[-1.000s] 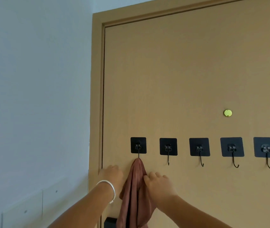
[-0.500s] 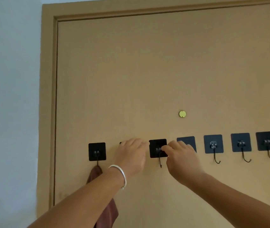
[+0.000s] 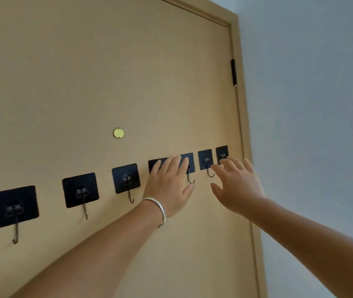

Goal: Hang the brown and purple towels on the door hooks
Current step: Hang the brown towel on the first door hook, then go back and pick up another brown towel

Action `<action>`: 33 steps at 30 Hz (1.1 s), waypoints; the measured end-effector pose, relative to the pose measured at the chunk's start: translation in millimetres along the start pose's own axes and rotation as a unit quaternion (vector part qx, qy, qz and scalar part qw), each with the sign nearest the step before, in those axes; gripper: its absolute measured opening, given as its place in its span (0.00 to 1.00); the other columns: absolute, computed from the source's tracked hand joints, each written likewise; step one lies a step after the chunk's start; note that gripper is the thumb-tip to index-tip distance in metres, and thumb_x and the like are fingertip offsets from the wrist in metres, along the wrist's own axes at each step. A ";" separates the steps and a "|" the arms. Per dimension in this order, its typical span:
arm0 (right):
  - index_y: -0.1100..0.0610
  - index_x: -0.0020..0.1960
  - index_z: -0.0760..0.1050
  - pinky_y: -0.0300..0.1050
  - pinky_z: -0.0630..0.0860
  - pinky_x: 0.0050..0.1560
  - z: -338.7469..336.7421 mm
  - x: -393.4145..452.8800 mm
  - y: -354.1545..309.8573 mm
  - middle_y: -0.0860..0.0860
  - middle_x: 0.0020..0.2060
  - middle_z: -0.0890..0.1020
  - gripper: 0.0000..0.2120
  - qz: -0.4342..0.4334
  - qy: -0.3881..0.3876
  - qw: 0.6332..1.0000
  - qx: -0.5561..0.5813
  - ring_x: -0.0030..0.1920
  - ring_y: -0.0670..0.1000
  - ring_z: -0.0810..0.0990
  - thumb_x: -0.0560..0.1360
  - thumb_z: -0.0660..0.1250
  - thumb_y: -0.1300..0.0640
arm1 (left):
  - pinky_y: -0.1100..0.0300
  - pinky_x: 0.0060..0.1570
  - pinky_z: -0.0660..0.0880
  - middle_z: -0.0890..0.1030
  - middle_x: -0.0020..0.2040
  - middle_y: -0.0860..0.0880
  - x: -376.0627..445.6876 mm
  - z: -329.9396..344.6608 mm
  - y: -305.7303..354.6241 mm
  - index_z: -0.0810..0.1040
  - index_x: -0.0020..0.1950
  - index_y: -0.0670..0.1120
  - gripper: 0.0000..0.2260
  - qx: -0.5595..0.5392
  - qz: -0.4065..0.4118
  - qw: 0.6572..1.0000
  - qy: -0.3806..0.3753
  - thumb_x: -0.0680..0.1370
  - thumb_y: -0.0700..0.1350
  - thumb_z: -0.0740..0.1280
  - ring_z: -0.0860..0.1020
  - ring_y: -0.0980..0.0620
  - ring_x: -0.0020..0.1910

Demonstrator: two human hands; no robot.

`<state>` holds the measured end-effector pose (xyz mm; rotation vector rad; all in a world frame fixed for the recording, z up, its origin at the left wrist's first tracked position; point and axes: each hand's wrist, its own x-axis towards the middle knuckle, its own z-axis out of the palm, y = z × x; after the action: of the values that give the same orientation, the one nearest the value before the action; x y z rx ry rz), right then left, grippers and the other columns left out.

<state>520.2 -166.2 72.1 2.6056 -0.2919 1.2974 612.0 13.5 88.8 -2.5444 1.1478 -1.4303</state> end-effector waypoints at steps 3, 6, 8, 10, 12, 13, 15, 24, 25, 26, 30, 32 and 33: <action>0.46 0.71 0.63 0.58 0.51 0.74 -22.1 -25.9 37.0 0.49 0.71 0.68 0.25 0.060 -0.014 0.997 -0.046 0.74 0.52 0.59 0.77 0.56 0.38 | 0.48 0.75 0.49 0.54 0.78 0.48 22.5 7.7 31.3 0.50 0.78 0.47 0.31 -0.055 0.040 0.998 0.011 0.80 0.62 0.49 0.49 0.50 0.77; 0.47 0.73 0.62 0.59 0.49 0.75 -53.7 -56.9 71.0 0.51 0.72 0.66 0.26 0.121 -0.037 0.986 -0.106 0.75 0.54 0.57 0.77 0.54 0.38 | 0.48 0.75 0.50 0.54 0.78 0.48 39.0 8.9 71.8 0.49 0.78 0.47 0.32 -0.126 0.093 0.987 0.024 0.79 0.63 0.46 0.50 0.50 0.77; 0.47 0.72 0.63 0.59 0.49 0.74 -79.3 -80.2 88.2 0.51 0.72 0.66 0.26 0.160 -0.051 0.975 -0.149 0.75 0.54 0.57 0.77 0.55 0.38 | 0.48 0.75 0.50 0.55 0.78 0.48 43.8 6.9 104.4 0.49 0.79 0.47 0.33 -0.170 0.129 0.976 0.032 0.78 0.64 0.45 0.51 0.49 0.77; 0.48 0.72 0.64 0.59 0.49 0.74 -107.2 -106.4 100.7 0.51 0.72 0.66 0.26 0.195 -0.065 0.960 -0.193 0.74 0.54 0.58 0.77 0.56 0.38 | 0.49 0.74 0.51 0.56 0.78 0.47 43.9 2.9 141.8 0.50 0.79 0.47 0.33 -0.211 0.164 0.963 0.040 0.78 0.64 0.45 0.52 0.49 0.76; 0.48 0.71 0.65 0.60 0.50 0.73 -137.7 -136.0 111.2 0.51 0.71 0.68 0.26 0.229 -0.077 0.941 -0.235 0.74 0.55 0.59 0.76 0.57 0.38 | 0.49 0.74 0.52 0.57 0.78 0.47 41.7 -4.7 182.7 0.51 0.78 0.47 0.33 -0.261 0.196 0.944 0.043 0.78 0.63 0.47 0.53 0.48 0.76; 0.48 0.71 0.65 0.60 0.51 0.73 -154.2 -151.8 116.2 0.52 0.70 0.68 0.26 0.246 -0.085 0.931 -0.257 0.74 0.55 0.60 0.76 0.58 0.39 | 0.48 0.73 0.52 0.57 0.78 0.47 39.9 -10.6 204.2 0.51 0.78 0.47 0.33 -0.280 0.212 0.935 0.045 0.78 0.63 0.47 0.53 0.48 0.76; 0.49 0.71 0.65 0.60 0.52 0.73 -189.6 -184.2 125.4 0.53 0.70 0.68 0.27 0.280 -0.100 0.908 -0.295 0.74 0.55 0.60 0.76 0.59 0.39 | 0.48 0.73 0.52 0.57 0.77 0.47 33.2 -27.0 247.2 0.50 0.78 0.48 0.33 -0.316 0.244 0.915 0.053 0.78 0.64 0.45 0.54 0.48 0.76; 0.47 0.72 0.64 0.60 0.55 0.72 -378.4 -335.0 128.6 0.51 0.70 0.69 0.28 0.425 -0.123 0.771 -0.458 0.72 0.53 0.64 0.75 0.59 0.38 | 0.47 0.73 0.53 0.59 0.77 0.47 -17.5 -172.8 422.8 0.51 0.78 0.49 0.33 -0.458 0.385 0.796 0.095 0.78 0.66 0.46 0.55 0.48 0.76; 0.48 0.71 0.64 0.61 0.56 0.72 -400.0 -351.5 124.6 0.51 0.70 0.70 0.28 0.440 -0.123 0.753 -0.474 0.72 0.53 0.64 0.75 0.60 0.38 | 0.47 0.73 0.54 0.59 0.77 0.47 -23.5 -193.9 439.4 0.51 0.78 0.49 0.33 -0.470 0.399 0.781 0.104 0.78 0.66 0.46 0.55 0.47 0.76; 0.48 0.71 0.65 0.61 0.55 0.72 -420.5 -367.1 119.7 0.51 0.70 0.70 0.28 0.454 -0.122 0.735 -0.489 0.71 0.53 0.64 0.75 0.60 0.38 | 0.47 0.73 0.54 0.59 0.77 0.47 -29.7 -215.2 455.1 0.51 0.78 0.49 0.33 -0.483 0.412 0.765 0.111 0.78 0.66 0.46 0.56 0.47 0.76; 0.48 0.71 0.65 0.62 0.56 0.72 -501.4 -431.0 94.1 0.51 0.70 0.69 0.27 0.505 -0.122 0.665 -0.537 0.72 0.53 0.64 0.75 0.61 0.39 | 0.47 0.73 0.54 0.58 0.77 0.47 -66.8 -303.2 517.6 0.51 0.78 0.49 0.33 -0.534 0.456 0.698 0.140 0.78 0.65 0.48 0.55 0.47 0.76; 0.48 0.71 0.64 0.62 0.56 0.72 -539.5 -461.1 80.7 0.51 0.71 0.69 0.27 0.528 -0.121 0.631 -0.555 0.72 0.53 0.63 0.76 0.60 0.40 | 0.47 0.73 0.53 0.58 0.77 0.47 -92.6 -347.1 545.8 0.51 0.78 0.49 0.33 -0.554 0.481 0.663 0.148 0.78 0.66 0.48 0.55 0.47 0.76; 0.48 0.71 0.64 0.62 0.57 0.72 -557.3 -474.7 74.3 0.51 0.71 0.69 0.26 0.539 -0.119 0.614 -0.564 0.73 0.53 0.63 0.76 0.60 0.40 | 0.47 0.73 0.54 0.59 0.77 0.47 -106.9 -367.7 558.9 0.51 0.78 0.49 0.33 -0.564 0.490 0.647 0.152 0.78 0.66 0.48 0.55 0.47 0.76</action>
<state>-204.0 -43.8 26.7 1.2684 -2.1049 0.4414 -25.0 -210.8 35.8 -1.0780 3.4711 -0.8195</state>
